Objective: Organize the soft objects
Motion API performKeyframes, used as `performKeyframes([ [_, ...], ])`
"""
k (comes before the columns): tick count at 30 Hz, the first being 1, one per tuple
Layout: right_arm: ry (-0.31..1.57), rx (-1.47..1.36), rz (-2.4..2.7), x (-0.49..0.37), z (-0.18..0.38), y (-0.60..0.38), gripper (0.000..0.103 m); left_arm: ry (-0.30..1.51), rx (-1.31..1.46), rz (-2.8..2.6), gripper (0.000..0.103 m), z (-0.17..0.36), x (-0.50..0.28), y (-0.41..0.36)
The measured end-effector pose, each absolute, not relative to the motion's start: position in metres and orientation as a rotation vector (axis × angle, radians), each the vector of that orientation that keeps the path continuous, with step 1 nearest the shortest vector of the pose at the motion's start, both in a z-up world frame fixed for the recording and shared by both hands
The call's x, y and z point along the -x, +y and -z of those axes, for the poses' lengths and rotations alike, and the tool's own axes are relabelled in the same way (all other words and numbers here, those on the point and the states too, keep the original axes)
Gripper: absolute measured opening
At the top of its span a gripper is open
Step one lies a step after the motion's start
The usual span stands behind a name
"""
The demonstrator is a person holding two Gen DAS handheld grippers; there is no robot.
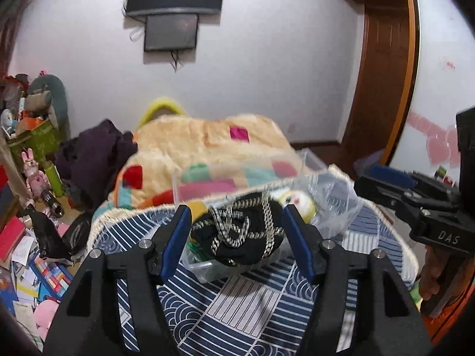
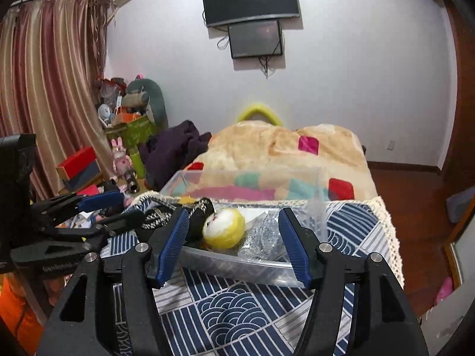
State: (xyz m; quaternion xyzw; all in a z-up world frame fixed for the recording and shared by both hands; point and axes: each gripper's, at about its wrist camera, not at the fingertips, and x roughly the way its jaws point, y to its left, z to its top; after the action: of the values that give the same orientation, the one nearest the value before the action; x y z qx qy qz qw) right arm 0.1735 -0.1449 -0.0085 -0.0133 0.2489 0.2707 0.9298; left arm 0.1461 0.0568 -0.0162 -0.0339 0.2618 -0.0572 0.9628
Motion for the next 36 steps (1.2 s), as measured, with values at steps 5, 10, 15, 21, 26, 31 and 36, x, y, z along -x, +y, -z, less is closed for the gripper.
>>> performKeyframes([
  [5,0.434,0.005,-0.548,-0.157,-0.014,-0.154,0.060,0.399,0.082,0.082,0.070,-0.018,-0.113,0.057],
  [10,0.345,-0.005,-0.545,-0.132,-0.035,-0.162,0.067,0.305,0.059,0.051,0.075,-0.042,-0.086,0.050],
  [15,0.265,0.012,-0.534,-0.108,-0.051,-0.165,0.075,0.246,0.073,0.048,0.083,-0.056,-0.062,0.049],
  [21,0.201,0.020,-0.522,-0.087,-0.059,-0.169,0.088,0.215,0.062,0.040,0.092,-0.060,-0.044,0.042],
  [26,0.191,0.016,-0.529,-0.083,-0.060,-0.167,0.089,0.213,0.046,0.047,0.092,-0.058,-0.036,0.035],
  [31,0.195,0.021,-0.529,-0.079,-0.057,-0.166,0.089,0.214,0.039,0.063,0.092,-0.056,-0.029,0.030],
  [36,0.194,0.020,-0.530,-0.072,-0.054,-0.167,0.089,0.209,0.026,0.060,0.092,-0.056,-0.026,0.027],
])
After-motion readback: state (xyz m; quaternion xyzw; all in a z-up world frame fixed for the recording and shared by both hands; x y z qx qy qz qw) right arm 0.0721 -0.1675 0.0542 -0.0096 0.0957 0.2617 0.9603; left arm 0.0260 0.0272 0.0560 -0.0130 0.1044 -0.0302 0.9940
